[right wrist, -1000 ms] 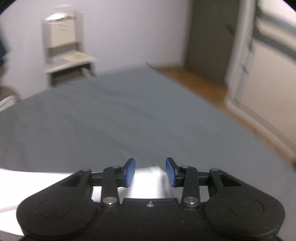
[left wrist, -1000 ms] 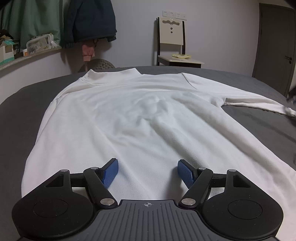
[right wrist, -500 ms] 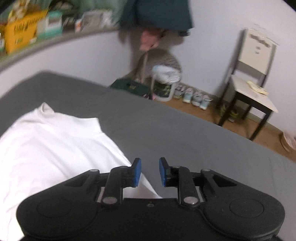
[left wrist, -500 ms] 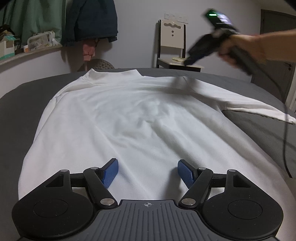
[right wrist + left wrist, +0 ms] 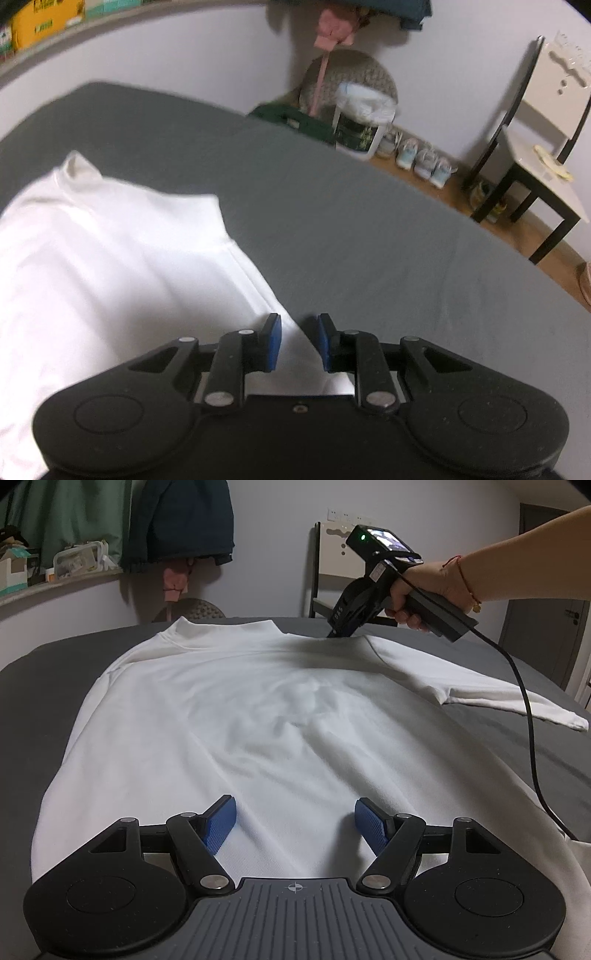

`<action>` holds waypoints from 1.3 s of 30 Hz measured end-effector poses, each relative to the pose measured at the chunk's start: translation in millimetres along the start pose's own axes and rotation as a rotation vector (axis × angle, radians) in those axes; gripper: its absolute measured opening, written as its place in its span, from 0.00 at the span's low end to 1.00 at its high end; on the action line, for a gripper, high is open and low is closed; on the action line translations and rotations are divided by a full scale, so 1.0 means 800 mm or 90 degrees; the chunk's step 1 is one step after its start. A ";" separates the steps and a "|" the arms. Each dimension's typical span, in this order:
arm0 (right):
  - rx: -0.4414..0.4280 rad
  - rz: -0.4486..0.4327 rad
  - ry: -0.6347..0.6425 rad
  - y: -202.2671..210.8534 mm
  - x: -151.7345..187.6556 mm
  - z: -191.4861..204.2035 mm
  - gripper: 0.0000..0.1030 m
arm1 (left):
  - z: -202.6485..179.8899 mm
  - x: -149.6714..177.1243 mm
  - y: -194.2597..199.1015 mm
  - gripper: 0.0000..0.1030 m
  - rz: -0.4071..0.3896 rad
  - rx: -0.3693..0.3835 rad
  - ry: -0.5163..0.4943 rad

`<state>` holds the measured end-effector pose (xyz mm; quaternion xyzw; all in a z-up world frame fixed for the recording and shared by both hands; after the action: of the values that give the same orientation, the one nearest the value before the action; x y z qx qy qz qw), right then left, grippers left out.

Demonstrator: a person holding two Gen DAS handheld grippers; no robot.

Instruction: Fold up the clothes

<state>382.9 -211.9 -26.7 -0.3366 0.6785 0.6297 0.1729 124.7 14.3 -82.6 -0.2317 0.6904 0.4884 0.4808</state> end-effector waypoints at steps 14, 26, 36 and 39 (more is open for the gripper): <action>-0.060 -0.017 0.088 0.005 0.008 0.018 0.05 | 0.000 0.000 -0.001 0.70 0.000 -0.002 -0.006; 0.057 -0.069 0.081 -0.007 -0.002 0.027 0.05 | -0.001 0.003 -0.001 0.71 -0.003 0.001 0.000; 0.047 -0.092 -0.037 0.041 0.004 -0.025 0.28 | 0.002 0.000 0.000 0.71 -0.003 0.003 0.011; 0.050 -0.052 -0.032 0.046 0.022 -0.044 0.28 | 0.002 0.000 0.000 0.71 -0.002 0.001 0.013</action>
<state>352.5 -250.8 -5.8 -0.3410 0.6842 0.6029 0.2282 125.7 15.6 -82.6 -0.2373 0.6952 0.4851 0.4743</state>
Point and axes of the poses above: each gripper's, at about its wrist camera, not at the fingertips, and y roughly against the way its jaws point, z to its left, x to its underside, the point moved 2 cm from there along -y, roughly the way its jaws point, and after that the axes turned 9 degrees about -z, right-handed, at the moved point
